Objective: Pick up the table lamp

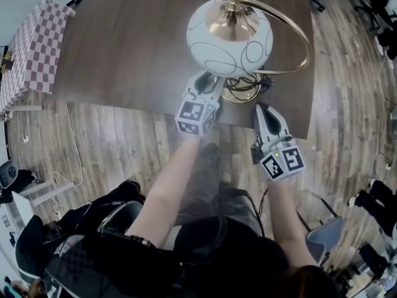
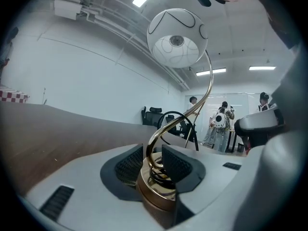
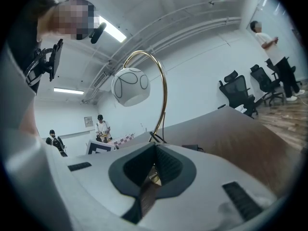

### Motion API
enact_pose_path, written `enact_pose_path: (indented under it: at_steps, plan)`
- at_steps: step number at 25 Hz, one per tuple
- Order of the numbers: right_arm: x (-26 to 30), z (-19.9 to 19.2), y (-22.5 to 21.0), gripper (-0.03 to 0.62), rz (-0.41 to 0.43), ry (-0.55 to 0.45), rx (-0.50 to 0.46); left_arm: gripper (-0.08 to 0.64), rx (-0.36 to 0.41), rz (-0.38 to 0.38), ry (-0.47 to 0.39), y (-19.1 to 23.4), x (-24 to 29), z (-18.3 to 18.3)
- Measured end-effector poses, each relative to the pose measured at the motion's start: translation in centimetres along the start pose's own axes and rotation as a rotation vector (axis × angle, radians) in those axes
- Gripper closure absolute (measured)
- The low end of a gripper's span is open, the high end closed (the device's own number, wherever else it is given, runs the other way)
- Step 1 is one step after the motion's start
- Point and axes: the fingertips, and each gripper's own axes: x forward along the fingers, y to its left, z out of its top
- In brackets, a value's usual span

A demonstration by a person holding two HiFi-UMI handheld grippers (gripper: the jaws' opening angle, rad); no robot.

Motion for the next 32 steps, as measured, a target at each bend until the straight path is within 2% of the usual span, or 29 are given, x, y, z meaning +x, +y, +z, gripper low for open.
enact_pose_path:
  at_steps: [17, 20, 25, 32]
  plan:
    - [0.4, -0.5, -0.1, 0.594, 0.011, 0.003, 0.027, 0.439, -0.008, -0.004, -0.029, 0.1, 2.5, 1.0]
    - [0.4, -0.2, -0.3, 0.594, 0.006, 0.000, 0.025, 0.507, -0.006, 0.005, -0.035, 0.1, 2.6, 1.2]
    - [0.8, 1.1, -0.9, 0.594, 0.003, 0.006, -0.038, 0.532, 0.002, 0.005, -0.039, -0.1, 2.8, 1.5]
    - [0.6, 6.4, -0.5, 0.567, -0.008, -0.067, -0.145, 0.532, 0.010, 0.018, -0.042, 0.1, 2.7, 1.6]
